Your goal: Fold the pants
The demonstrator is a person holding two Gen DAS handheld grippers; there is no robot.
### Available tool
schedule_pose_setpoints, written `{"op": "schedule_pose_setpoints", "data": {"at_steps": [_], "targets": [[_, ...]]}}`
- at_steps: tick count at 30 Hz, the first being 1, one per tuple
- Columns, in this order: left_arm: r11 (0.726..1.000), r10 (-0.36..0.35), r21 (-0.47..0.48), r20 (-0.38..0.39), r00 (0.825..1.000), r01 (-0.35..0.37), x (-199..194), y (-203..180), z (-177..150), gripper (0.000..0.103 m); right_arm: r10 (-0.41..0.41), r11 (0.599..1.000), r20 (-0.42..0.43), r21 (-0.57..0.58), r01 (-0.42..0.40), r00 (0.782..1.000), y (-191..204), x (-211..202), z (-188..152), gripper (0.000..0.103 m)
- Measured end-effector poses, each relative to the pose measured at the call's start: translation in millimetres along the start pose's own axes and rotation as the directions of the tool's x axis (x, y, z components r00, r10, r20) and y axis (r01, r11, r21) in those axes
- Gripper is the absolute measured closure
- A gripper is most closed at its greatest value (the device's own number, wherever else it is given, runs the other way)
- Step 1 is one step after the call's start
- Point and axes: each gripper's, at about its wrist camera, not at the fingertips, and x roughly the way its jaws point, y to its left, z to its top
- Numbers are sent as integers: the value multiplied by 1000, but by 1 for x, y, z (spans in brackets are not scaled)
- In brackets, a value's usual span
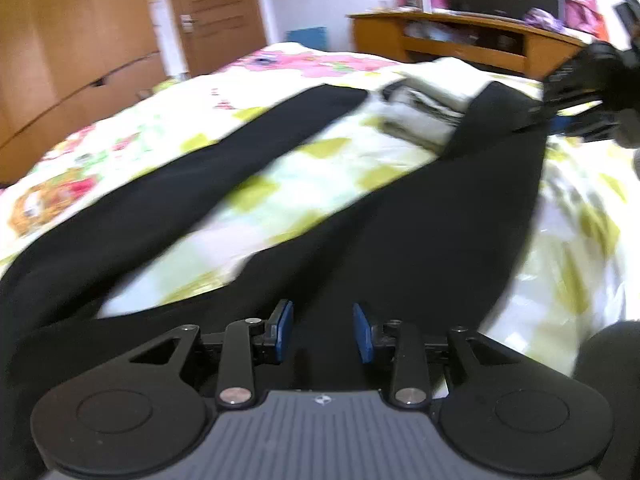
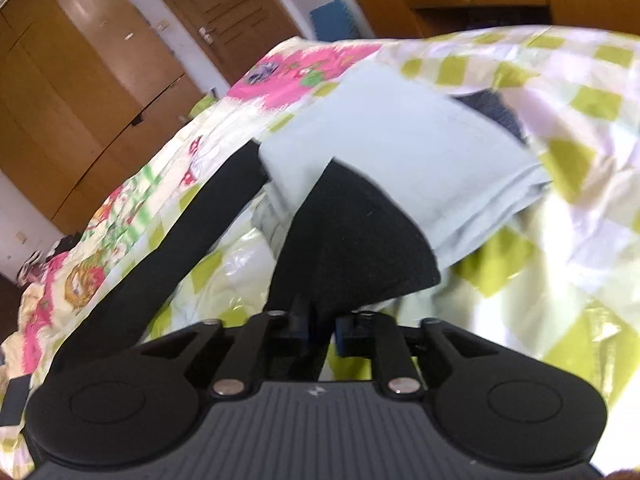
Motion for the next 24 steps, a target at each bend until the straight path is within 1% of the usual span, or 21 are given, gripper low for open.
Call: {"op": "schedule_pose_setpoints", "data": {"at_steps": [2, 3, 4, 6, 7, 8, 9, 10, 11, 12, 13, 14, 15, 16, 17, 18, 19, 20, 21, 22, 24], "targets": [[997, 71, -24, -2, 997, -71, -16, 26, -12, 55, -58, 997, 75, -44, 62, 995, 9, -17, 1, 79], [993, 114, -38, -6, 993, -115, -22, 40, -18, 55, -95, 991, 127, -84, 106, 987, 19, -28, 0, 78], [986, 155, -54, -14, 988, -155, -28, 55, -26, 54, -97, 985, 159, -126, 118, 982, 32, -34, -1, 78], [968, 229, -92, -43, 972, -232, -38, 86, -43, 53, -50, 969, 195, -230, 95, 979, 60, -44, -10, 74], [956, 267, -107, -62, 962, -272, -42, 100, -53, 53, -25, 952, 195, -296, 83, 980, 78, -45, -16, 68], [943, 302, -121, -84, 950, -311, -46, 114, -63, 53, 10, 932, 178, -359, 56, 984, 98, -45, -24, 65], [929, 333, -135, -103, 937, -345, -50, 128, -73, 53, 55, 919, 153, -394, 10, 987, 114, -44, -33, 65], [918, 356, -144, -118, 927, -371, -53, 137, -82, 53, 108, 909, 111, -415, -53, 988, 128, -41, -41, 65], [904, 383, -152, -135, 914, -401, -57, 144, -92, 53, 169, 887, 36, -440, -136, 985, 146, -34, -53, 66], [887, 410, -160, -156, 899, -433, -60, 152, -102, 53, 200, 867, -16, -463, -185, 980, 161, -29, -64, 66], [874, 427, -171, -174, 887, -454, -63, 159, -111, 51, 225, 841, -68, -490, -229, 972, 180, -22, -81, 66], [866, 430, -187, -191, 882, -463, -65, 165, -120, 50, 249, 816, -124, -507, -277, 960, 195, -14, -96, 64], [854, 436, -206, -216, 874, -477, -68, 171, -130, 50, 271, 788, -196, -518, -334, 942, 208, -7, -110, 63], [842, 446, -216, -239, 863, -495, -72, 176, -139, 49, 292, 754, -285, -519, -403, 913, 223, 4, -129, 64], [835, 452, -219, -249, 857, -504, -77, 179, -146, 49, 300, 737, -348, -507, -447, 888, 233, 13, -145, 64], [830, 459, -220, -255, 851, -513, -83, 182, -153, 49, 295, 719, -420, -494, -489, 858, 244, 24, -162, 64], [824, 468, -218, -258, 846, -522, -92, 185, -158, 49, 275, 695, -497, -489, -527, 823, 255, 35, -179, 64], [821, 474, -216, -259, 842, -528, -97, 187, -160, 49, 237, 679, -554, -493, -543, 798, 266, 46, -194, 64], [817, 480, -217, -258, 838, -535, -103, 190, -161, 49, 206, 673, -575, -504, -541, 792, 273, 53, -203, 64], [813, 488, -216, -254, 835, -541, -106, 194, -159, 49, 187, 654, -586, -524, -545, 788, 281, 56, -209, 62], [808, 503, -213, -235, 832, -549, -114, 200, -153, 49, 207, 592, -582, -566, -574, 787, 297, 53, -206, 62]]}}
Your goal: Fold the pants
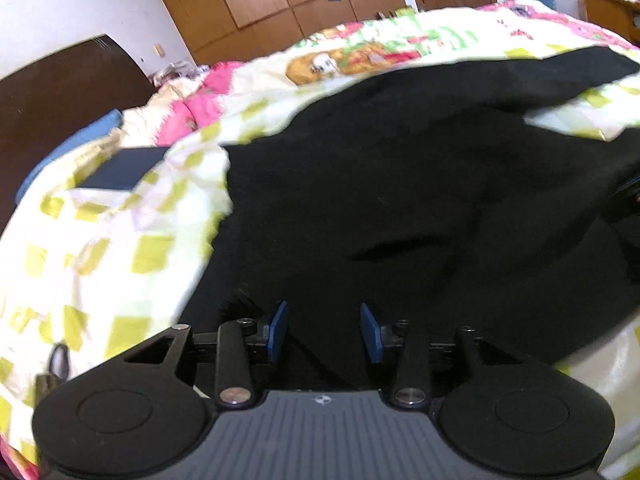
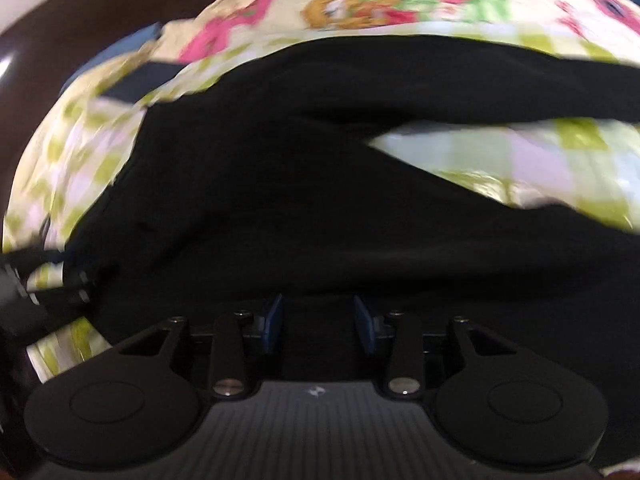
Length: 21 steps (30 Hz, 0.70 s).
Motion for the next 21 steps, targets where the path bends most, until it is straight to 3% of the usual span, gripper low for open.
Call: {"op": "schedule_pose_setpoints", "data": {"at_steps": [5, 9, 14, 21], "targets": [[999, -11, 32, 68, 998, 9, 17, 20, 44, 43, 24, 985, 49, -171, -15, 999, 0, 8, 62, 56], [996, -47, 82, 97, 994, 39, 58, 29, 90, 41, 48, 953, 47, -301, -31, 998, -16, 43, 128, 51], [983, -96, 160, 58, 994, 85, 129, 48, 134, 41, 45, 918, -2, -394, -43, 999, -41, 94, 189, 46], [968, -47, 244, -38, 998, 55, 191, 80, 159, 40, -21, 867, -34, -497, 1, 999, -58, 155, 248, 45]]}}
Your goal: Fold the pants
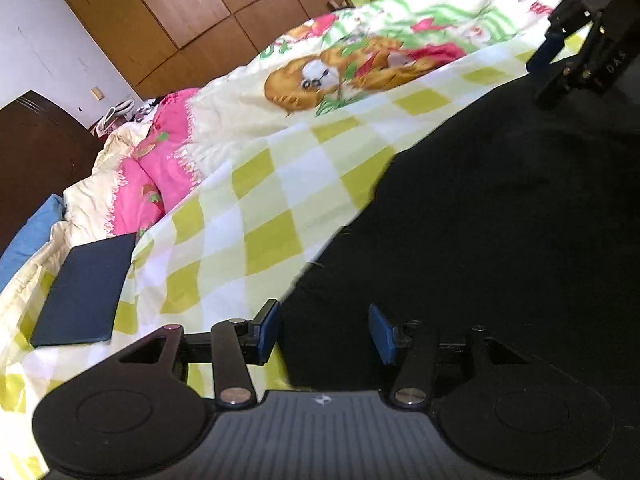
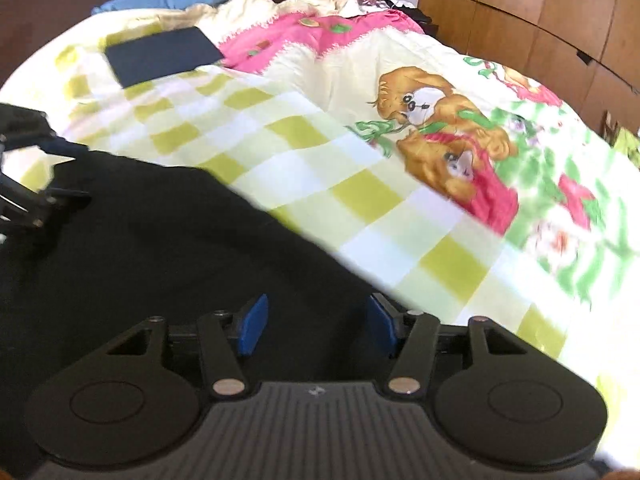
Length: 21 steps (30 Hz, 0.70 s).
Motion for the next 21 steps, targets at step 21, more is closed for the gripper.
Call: {"op": "schedule_pose_setpoints", "data": {"at_steps": [21], "targets": [[982, -189, 4, -75, 979, 189, 26, 52, 21, 37, 106, 994, -182, 8, -106, 978, -29, 55, 18, 35]]}}
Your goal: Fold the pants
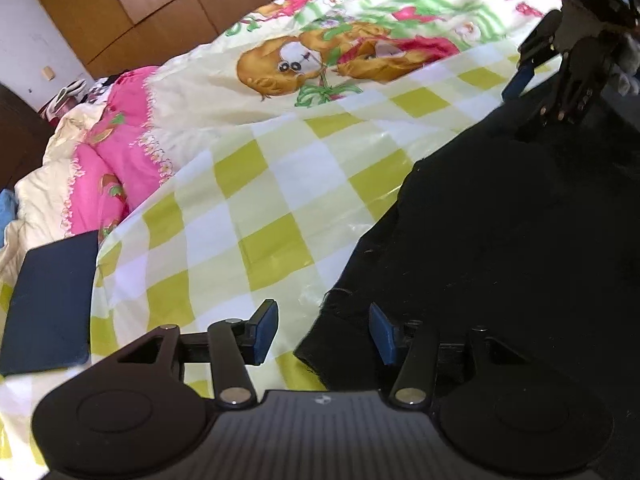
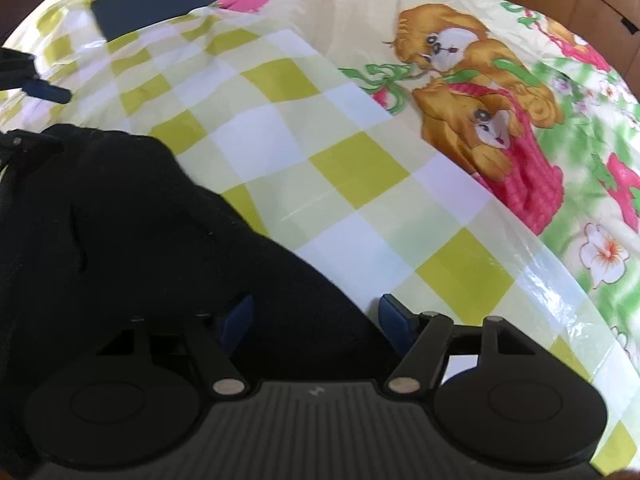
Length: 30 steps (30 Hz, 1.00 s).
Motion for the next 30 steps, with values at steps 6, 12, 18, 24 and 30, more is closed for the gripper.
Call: {"op": "schedule_pose_setpoints", "data": {"at_steps": [6, 12, 18, 24, 30], "targets": [[992, -121, -49, -90, 989, 116, 20, 5, 5, 37, -3, 1000, 7, 20, 3, 1000, 3, 5, -3, 46], [993, -115, -61, -182, 977, 105, 41, -1, 11, 41, -15, 1000, 14, 28, 14, 1000, 11, 2, -4, 86], [996, -15, 88, -155, 988, 29, 18, -32, 10, 72, -83, 997, 68, 15, 82, 994, 26, -28, -6, 97], [989, 74, 132, -38, 997, -69, -41, -45, 6, 76, -100, 995, 175, 10, 100, 979, 55, -103, -26, 98], [982, 112, 140, 108, 988, -127, -144, -81, -40, 76, -101, 994, 261, -9, 107, 960, 131, -202, -98, 98]]}}
